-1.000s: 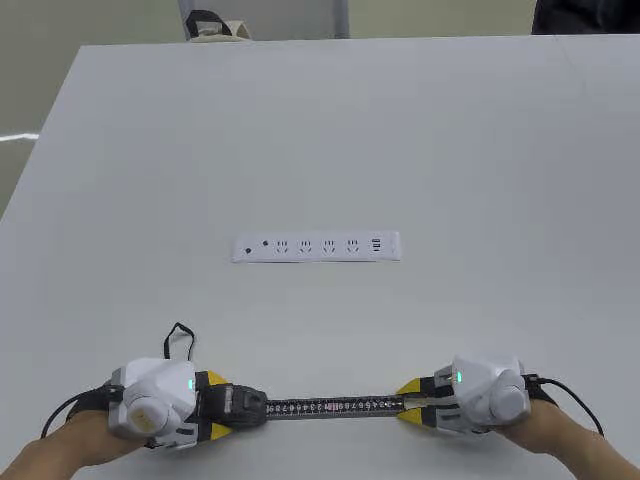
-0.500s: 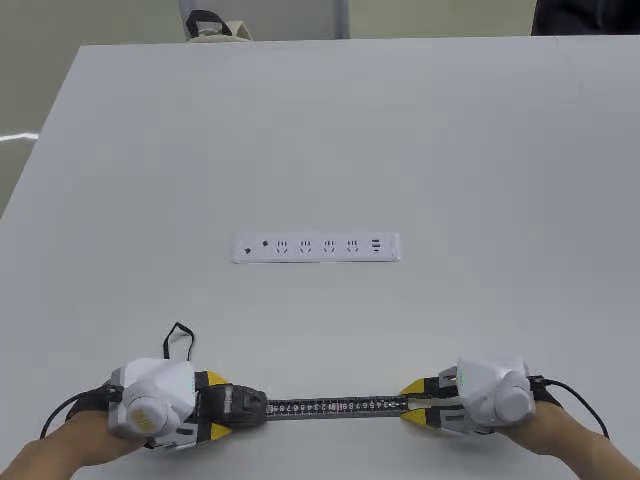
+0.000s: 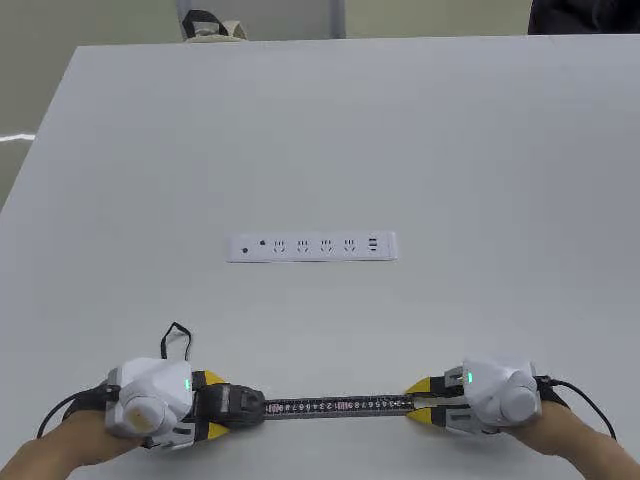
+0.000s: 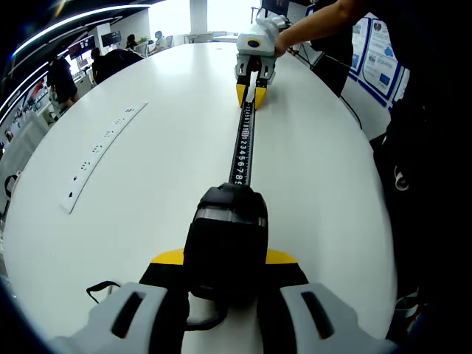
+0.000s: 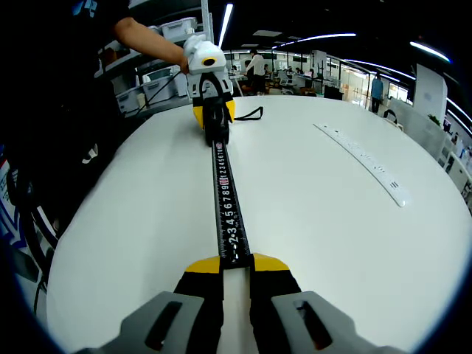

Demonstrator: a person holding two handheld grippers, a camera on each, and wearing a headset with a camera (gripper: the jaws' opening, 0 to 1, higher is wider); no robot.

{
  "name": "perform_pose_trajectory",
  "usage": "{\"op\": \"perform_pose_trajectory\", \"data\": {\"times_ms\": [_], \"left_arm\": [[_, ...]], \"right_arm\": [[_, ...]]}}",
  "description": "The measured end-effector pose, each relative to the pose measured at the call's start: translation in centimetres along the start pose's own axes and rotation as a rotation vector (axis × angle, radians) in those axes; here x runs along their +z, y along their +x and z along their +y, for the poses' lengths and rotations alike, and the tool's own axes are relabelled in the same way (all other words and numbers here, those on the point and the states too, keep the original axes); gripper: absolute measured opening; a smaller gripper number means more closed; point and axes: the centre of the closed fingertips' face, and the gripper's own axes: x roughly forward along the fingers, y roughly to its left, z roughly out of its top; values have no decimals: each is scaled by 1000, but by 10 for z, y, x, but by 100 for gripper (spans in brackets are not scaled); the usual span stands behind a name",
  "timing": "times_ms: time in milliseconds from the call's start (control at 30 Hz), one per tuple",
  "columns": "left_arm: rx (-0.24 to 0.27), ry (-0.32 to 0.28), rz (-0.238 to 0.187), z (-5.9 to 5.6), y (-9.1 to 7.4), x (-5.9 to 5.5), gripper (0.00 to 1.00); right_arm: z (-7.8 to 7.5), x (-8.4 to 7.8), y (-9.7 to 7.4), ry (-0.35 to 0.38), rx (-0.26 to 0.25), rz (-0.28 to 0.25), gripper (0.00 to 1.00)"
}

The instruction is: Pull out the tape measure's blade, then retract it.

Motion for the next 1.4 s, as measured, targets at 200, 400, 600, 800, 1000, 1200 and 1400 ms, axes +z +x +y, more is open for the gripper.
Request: {"op": "perform_pose_trajectory", "data": {"times_ms": [200,400,600,800,1000,1200,1400], "left_arm": [[-2,0,-2,0,0,0,31],[-1,2,0,0,0,-1,31],[-1,2,-1,0,0,0,31],[-2,0,-1,0,0,0,31],[-3,6,4,-1,0,0,32],[-3,11,14,0,3,1,32],[12,17,20,-1,2,3,32]], "right_arm": [[-1,-4,-4,3,-7,4,10],[-1,-6,-6,4,-12,8,10],[-2,-8,-9,4,-18,9,10],[-3,-10,-12,8,-25,14,11],[-3,-10,-13,1,-26,20,11],[-1,-10,-12,-19,-26,40,12],[-1,-10,-11,-23,-45,68,14]]}}
